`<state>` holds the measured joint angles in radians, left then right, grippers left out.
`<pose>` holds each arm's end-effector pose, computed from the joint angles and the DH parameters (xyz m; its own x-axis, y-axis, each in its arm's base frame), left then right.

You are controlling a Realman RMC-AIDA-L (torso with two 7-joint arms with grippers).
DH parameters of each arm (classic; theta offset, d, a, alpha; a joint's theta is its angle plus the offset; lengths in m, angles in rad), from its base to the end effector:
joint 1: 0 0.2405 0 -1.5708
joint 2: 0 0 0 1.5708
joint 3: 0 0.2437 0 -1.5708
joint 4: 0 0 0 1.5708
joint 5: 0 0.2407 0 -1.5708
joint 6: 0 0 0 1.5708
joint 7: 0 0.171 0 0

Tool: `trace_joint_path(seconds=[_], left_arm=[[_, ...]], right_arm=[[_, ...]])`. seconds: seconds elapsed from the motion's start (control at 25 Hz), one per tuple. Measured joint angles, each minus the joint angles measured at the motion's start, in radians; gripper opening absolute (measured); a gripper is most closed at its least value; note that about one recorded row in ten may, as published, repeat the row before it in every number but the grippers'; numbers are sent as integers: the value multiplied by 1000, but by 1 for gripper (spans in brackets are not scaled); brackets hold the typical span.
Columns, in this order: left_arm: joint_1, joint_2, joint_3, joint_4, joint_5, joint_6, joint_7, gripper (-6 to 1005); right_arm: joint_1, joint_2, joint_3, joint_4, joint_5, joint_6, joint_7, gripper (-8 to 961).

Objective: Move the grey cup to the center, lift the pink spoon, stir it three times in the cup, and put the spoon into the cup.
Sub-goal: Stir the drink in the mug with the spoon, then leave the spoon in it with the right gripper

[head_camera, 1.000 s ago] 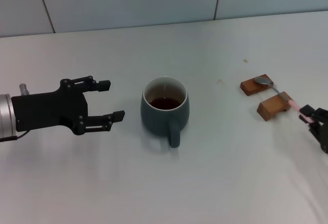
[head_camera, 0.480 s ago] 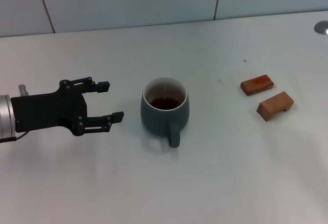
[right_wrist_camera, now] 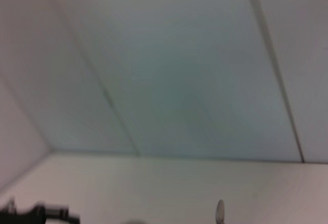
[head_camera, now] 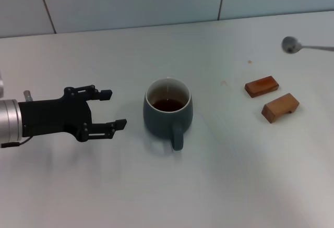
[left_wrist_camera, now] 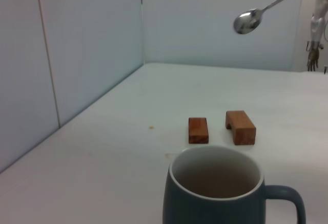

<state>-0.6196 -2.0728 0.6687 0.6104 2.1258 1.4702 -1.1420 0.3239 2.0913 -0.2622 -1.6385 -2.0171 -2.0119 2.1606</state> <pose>-0.2565 0.3789 -0.0306 0.9286 0.1218 0.3506 0.2215 -0.9398 -0.2601 0.2500 0.2730 0.2044 0.6344 -0.4959 -0.5930 -0.7573 -0.5528 -0.3477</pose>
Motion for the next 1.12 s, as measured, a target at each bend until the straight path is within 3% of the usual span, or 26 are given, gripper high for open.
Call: trace_joint_path(seconds=[0.08,0.16,0.28,0.4,0.76,0.88,0.92,1.12], left_arm=[[0,-1,5,-2,-1,-4,-2,806],[0,-2,8,-5,-6,-3,-3,805],[1,-1,8,-6,-11,-1,-3,805],[2,-2,10,-7,-19,2,-4,805],[0,-1,24,-8,-20,3,-4,805],[1,-1,30,-7,-20,4,-4,805],[2,-1,32,-6,-20,4,-4,805],[3,-1,35,-5,-20,7,-9,805]], right_arm=[[0,-1,-39,-52,0,-7,24,120],[27,-13,-172,-246,-8,-28,134,120],[40,-16,-202,-285,-16,-36,159,120],[118,-36,-315,-353,-76,-75,267,120],[281,-73,-501,-313,-207,-83,396,119],[355,-81,-530,-250,-236,-80,421,119],[411,-83,-534,-188,-272,-78,424,119],[503,-83,-568,-46,-345,-53,418,119]])
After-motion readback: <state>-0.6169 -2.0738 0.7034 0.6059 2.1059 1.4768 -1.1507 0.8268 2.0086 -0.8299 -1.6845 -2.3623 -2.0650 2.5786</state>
